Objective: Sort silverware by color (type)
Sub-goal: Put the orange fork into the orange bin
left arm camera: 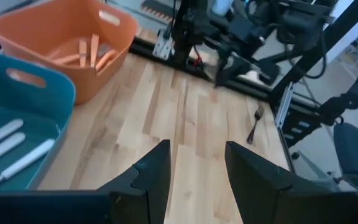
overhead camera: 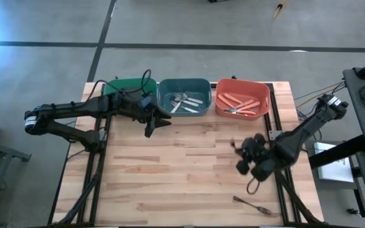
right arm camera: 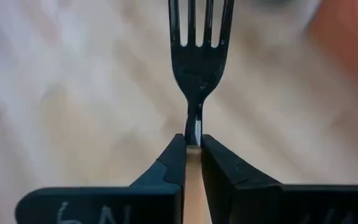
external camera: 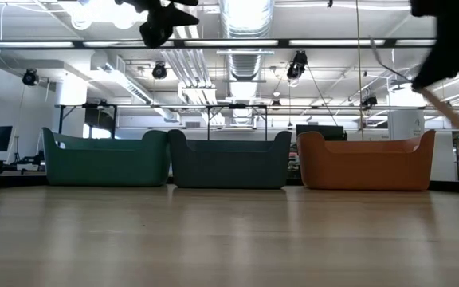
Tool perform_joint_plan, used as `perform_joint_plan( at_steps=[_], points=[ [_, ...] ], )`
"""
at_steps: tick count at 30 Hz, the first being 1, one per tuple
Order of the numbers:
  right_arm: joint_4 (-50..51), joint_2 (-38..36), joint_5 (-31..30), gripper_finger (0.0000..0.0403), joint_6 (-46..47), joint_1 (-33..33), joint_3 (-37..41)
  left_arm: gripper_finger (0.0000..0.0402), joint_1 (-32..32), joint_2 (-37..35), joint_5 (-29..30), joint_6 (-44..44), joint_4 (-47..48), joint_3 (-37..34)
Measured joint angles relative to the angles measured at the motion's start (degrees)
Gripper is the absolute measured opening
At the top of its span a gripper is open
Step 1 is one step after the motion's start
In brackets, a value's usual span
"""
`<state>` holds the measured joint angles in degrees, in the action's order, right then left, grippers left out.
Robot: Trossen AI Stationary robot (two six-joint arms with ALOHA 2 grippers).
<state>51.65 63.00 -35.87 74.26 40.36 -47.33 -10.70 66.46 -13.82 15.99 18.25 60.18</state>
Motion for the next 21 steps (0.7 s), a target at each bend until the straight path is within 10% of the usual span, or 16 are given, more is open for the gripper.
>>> perform_joint_plan(
  at_steps=[7,21],
  points=[
    [1.59,-7.81,-12.47,0.0019,-21.38,-12.09,-0.04,0.0135,0.01,0.0,0.98,-0.01,-4.16,0.0],
    [-4.86,-13.49,-13.1,0.0019,-63.58,-45.28,-0.09,0.0135,0.0,0.61,7.39,0.0,-6.63,0.0]
  ],
)
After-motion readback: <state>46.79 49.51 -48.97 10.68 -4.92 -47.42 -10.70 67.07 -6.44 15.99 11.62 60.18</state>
